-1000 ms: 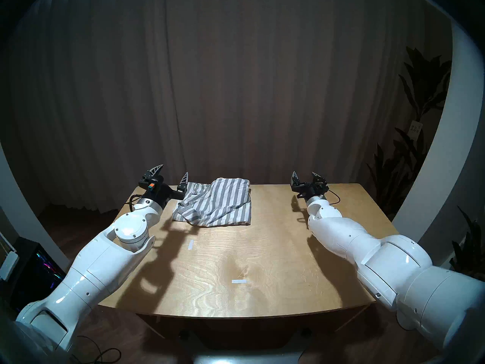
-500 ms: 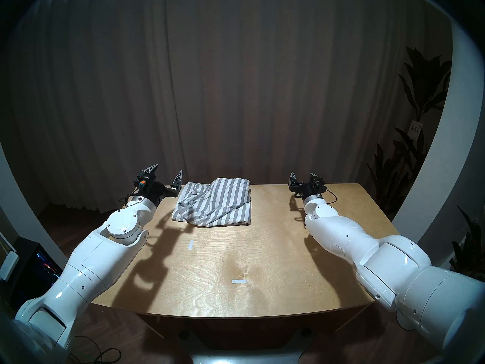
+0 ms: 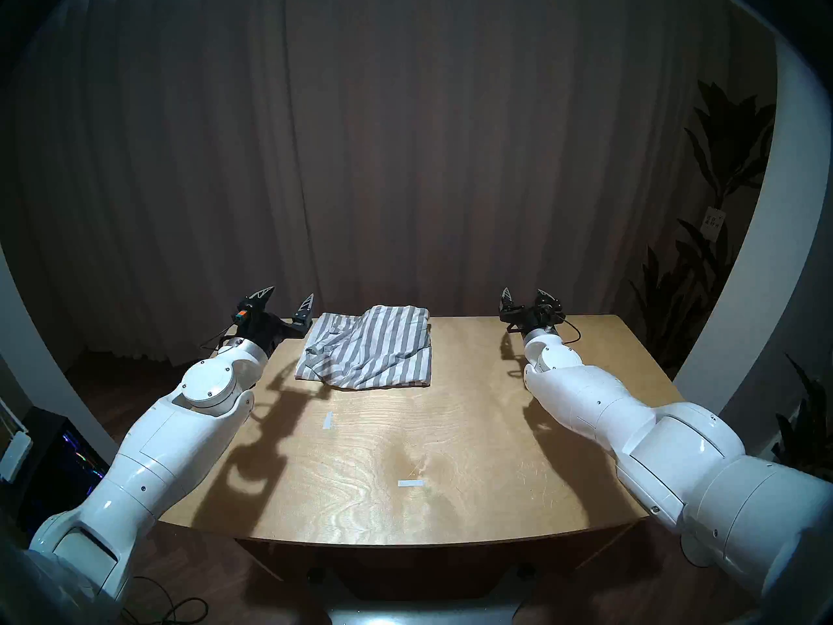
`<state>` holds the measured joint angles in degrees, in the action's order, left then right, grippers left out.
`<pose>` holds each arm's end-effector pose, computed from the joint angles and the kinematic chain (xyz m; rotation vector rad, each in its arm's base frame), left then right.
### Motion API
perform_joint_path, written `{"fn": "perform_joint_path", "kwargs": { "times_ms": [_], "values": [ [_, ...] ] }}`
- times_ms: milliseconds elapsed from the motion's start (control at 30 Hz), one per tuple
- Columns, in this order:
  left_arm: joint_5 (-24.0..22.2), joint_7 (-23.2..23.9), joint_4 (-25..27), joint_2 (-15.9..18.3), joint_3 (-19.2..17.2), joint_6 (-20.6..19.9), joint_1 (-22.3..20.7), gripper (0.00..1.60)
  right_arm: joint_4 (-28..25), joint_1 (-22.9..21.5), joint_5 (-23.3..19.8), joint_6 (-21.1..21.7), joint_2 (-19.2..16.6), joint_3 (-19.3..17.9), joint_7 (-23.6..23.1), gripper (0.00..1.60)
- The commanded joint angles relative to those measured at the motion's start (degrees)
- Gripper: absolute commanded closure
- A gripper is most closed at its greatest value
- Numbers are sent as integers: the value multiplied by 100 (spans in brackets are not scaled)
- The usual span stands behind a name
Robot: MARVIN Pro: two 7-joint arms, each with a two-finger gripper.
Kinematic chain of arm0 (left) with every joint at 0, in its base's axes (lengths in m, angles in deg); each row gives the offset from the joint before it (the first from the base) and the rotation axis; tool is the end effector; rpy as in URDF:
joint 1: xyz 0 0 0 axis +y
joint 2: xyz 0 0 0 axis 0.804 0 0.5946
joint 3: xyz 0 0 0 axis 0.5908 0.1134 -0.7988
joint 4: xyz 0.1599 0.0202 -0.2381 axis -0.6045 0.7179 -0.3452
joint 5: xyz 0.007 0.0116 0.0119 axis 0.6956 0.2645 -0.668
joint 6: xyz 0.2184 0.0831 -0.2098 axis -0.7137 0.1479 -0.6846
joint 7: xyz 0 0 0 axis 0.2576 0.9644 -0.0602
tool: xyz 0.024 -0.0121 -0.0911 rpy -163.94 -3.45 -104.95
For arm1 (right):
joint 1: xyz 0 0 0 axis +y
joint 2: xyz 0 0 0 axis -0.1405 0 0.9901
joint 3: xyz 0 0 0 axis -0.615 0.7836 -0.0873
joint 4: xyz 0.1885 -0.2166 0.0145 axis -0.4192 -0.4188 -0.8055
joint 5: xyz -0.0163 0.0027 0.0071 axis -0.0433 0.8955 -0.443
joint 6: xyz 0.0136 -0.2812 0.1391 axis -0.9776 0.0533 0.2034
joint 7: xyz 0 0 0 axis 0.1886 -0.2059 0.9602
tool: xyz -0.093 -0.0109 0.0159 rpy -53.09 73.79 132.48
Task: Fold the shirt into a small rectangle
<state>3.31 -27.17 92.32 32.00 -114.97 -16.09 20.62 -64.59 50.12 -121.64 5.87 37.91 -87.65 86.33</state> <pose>0.4801 0.1163 -0.2505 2.0308 -0.2877 2.2873 0.5921 -0.0495 -0.3095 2.0619 -0.0524 2.3542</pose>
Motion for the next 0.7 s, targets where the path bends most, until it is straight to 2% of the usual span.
{"fn": "perform_joint_path", "kwargs": {
  "times_ms": [0,667],
  "values": [
    [-195,186,-16,-26,-121,64,-205,0,-283,-96,72,54,-62,21,143,0],
    [-665,684,-250,-130,-194,48,-264,0,-997,75,182,564,-356,56,417,0]
  ]
}}
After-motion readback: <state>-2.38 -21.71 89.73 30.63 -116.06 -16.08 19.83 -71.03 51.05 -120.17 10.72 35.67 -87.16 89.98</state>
